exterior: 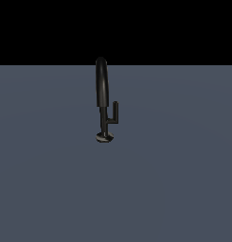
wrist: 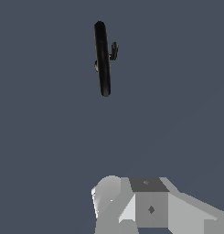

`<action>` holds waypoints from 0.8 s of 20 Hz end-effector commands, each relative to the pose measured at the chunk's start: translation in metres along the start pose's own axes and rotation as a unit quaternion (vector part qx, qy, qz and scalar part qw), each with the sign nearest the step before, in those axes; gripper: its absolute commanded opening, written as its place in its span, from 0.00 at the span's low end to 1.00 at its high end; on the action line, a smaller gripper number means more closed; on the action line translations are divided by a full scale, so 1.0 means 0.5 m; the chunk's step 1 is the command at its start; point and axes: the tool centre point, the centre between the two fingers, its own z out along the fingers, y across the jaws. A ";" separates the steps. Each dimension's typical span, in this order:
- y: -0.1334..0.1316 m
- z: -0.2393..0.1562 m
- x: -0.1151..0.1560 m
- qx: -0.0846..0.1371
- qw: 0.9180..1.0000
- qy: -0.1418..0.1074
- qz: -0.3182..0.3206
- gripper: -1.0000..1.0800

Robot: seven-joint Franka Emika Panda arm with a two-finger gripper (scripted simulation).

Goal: Turn on the faucet by rotating a designated handle.

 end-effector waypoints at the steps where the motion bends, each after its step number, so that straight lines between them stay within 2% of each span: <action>1: 0.000 0.000 0.000 0.000 1.000 0.000 0.000 0.00; 9: -0.003 0.003 0.017 0.010 1.000 -0.011 0.010 0.00; 16: -0.009 0.013 0.061 0.035 0.998 -0.040 0.035 0.00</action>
